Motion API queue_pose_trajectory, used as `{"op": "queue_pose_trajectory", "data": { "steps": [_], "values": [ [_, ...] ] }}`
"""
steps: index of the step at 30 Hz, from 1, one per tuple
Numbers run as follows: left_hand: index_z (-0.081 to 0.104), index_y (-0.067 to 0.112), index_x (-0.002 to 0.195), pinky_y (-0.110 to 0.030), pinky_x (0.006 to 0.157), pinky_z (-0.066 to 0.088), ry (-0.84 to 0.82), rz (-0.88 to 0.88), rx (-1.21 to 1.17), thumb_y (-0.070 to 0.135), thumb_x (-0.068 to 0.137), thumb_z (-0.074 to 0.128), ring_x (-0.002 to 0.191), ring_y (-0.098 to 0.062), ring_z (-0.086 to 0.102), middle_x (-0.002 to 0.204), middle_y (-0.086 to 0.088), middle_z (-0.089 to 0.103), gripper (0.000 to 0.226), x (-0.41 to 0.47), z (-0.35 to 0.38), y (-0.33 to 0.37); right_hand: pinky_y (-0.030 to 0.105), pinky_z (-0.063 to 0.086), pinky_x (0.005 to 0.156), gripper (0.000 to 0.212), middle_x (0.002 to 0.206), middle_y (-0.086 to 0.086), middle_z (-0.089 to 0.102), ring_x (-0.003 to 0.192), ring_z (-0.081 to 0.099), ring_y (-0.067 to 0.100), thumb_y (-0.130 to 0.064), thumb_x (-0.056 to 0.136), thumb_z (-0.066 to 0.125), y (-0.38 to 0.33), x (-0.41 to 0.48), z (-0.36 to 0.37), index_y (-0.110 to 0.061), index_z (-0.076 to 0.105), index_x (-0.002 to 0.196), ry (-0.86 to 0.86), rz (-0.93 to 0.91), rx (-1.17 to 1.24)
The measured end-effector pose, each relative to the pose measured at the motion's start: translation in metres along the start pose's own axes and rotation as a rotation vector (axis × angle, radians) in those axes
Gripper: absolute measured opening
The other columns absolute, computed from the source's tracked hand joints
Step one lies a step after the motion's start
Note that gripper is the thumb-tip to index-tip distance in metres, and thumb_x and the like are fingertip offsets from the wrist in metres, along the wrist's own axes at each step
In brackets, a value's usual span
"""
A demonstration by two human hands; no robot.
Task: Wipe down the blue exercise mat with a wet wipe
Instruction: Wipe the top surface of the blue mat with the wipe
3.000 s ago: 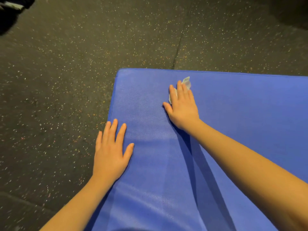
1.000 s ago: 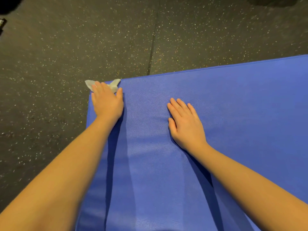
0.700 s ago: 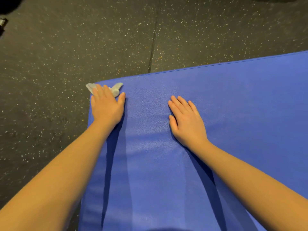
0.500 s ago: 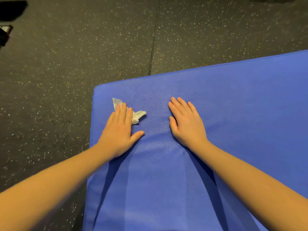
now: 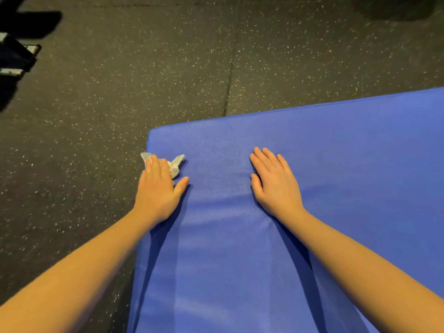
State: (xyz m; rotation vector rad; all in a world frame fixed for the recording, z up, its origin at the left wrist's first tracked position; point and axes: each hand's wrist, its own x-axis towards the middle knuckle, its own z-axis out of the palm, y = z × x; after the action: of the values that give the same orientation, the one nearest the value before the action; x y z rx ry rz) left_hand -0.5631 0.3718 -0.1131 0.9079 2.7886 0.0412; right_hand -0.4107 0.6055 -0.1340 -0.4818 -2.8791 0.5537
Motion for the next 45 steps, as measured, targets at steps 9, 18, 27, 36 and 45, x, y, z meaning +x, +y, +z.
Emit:
{"op": "queue_pose_trajectory", "data": {
  "steps": [9, 18, 27, 36, 45],
  "values": [
    [0.043, 0.004, 0.115, -0.048, 0.095, 0.037, -0.001, 0.131, -0.063, 0.052, 0.089, 0.044, 0.126, -0.040, 0.033, 0.128, -0.018, 0.039, 0.055, -0.053, 0.020, 0.023, 0.044, 0.024, 0.114, 0.054, 0.145, 0.008, 0.047, 0.138, 0.038, 0.027, -0.029, 0.092, 0.030, -0.001, 0.000, -0.001, -0.006, 0.052, 0.135, -0.031, 0.008, 0.006],
    [0.024, 0.003, 0.150, -0.042, 0.114, 0.014, -0.015, 0.265, -0.112, 0.062, 0.090, 0.033, 0.147, -0.029, 0.005, 0.159, -0.015, 0.010, 0.085, -0.100, 0.033, 0.073, 0.047, 0.024, 0.114, 0.059, 0.149, 0.009, 0.041, 0.139, 0.035, 0.028, -0.032, 0.093, 0.021, -0.004, -0.001, -0.003, -0.006, 0.047, 0.139, -0.126, 0.022, -0.088],
    [0.035, 0.009, 0.146, -0.051, 0.114, 0.021, -0.002, 0.285, -0.098, 0.061, 0.088, 0.034, 0.145, -0.038, 0.014, 0.157, -0.016, 0.021, 0.078, -0.090, 0.037, 0.085, 0.046, 0.011, 0.117, 0.061, 0.158, 0.005, 0.023, 0.147, 0.016, 0.027, -0.035, 0.096, 0.015, -0.014, -0.019, -0.004, -0.011, 0.032, 0.148, -0.193, 0.099, -0.063],
    [0.050, -0.002, 0.135, -0.047, 0.111, 0.012, 0.130, 0.000, -0.056, 0.057, 0.087, 0.031, 0.141, -0.027, 0.023, 0.149, -0.018, 0.039, 0.078, -0.089, 0.039, 0.099, 0.041, 0.006, 0.119, 0.053, 0.160, 0.004, 0.014, 0.149, 0.007, 0.025, -0.020, 0.101, 0.042, -0.016, -0.067, -0.018, -0.010, 0.025, 0.151, -0.282, 0.060, -0.009],
    [0.045, 0.002, 0.139, -0.042, 0.110, 0.017, 0.050, 0.223, -0.126, 0.055, 0.088, 0.037, 0.137, -0.042, 0.034, 0.148, -0.023, 0.037, 0.075, -0.110, 0.044, 0.101, 0.040, 0.005, 0.119, 0.054, 0.161, 0.004, 0.013, 0.149, 0.006, 0.024, -0.019, 0.102, 0.041, -0.024, -0.077, -0.022, -0.011, 0.023, 0.151, -0.263, 0.103, 0.014]
  ]
}}
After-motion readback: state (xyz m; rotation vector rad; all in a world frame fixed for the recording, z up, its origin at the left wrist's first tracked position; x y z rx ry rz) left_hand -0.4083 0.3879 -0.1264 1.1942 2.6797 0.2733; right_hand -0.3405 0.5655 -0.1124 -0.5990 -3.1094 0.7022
